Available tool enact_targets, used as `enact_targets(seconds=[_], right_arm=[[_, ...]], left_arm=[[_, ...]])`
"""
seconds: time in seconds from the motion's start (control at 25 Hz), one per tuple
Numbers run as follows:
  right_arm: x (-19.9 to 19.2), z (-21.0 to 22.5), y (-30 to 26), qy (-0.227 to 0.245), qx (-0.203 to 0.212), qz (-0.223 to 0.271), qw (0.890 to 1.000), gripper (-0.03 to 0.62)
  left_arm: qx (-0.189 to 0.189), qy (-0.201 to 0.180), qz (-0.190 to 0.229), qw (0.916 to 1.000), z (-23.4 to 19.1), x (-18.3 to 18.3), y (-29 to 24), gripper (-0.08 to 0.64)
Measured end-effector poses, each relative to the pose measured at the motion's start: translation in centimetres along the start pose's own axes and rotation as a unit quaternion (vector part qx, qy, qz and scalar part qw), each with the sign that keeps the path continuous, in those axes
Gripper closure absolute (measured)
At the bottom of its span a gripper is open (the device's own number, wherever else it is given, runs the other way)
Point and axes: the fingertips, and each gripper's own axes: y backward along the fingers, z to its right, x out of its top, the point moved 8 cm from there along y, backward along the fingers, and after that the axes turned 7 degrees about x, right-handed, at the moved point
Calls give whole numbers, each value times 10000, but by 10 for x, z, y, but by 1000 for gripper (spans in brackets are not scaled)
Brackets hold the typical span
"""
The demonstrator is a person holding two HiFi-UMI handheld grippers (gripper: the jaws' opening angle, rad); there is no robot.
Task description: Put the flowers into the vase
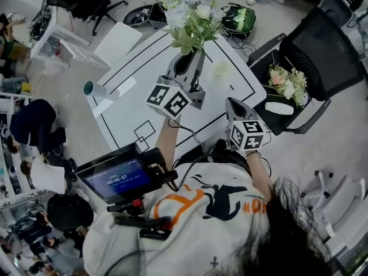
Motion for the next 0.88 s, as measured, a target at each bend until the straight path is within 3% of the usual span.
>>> enact_targets(seconds=[0.16, 0.4, 0.44, 0.56, 0.6, 0.72, 0.88], right_arm=[[20, 1, 5, 155, 159, 297, 9993, 580], [91, 0, 14, 373, 668, 897, 9930, 578], [103, 0, 15, 403, 775, 987, 9913, 569], [133, -2, 11, 420, 1224, 1164, 9847, 437], [141, -2, 9, 441, 1344, 1194, 9827, 419], [162, -4, 1, 556, 1549, 1247, 9784, 413], [180, -6, -10, 360, 1975, 1225, 9719, 383]], left_arm=[[-249, -24, -82, 9997, 10, -7, -14, 495], [-556, -171, -250, 9980, 24, -15, -27, 495], [-595, -147, -250, 9978, 25, -16, -29, 494], [-674, -121, -266, 9973, 26, -18, -31, 495], [-690, -128, -279, 9971, 26, -19, -31, 495], [-745, -208, -332, 9964, 26, -22, -29, 494], [-764, -275, -420, 9958, 25, -28, -28, 494]])
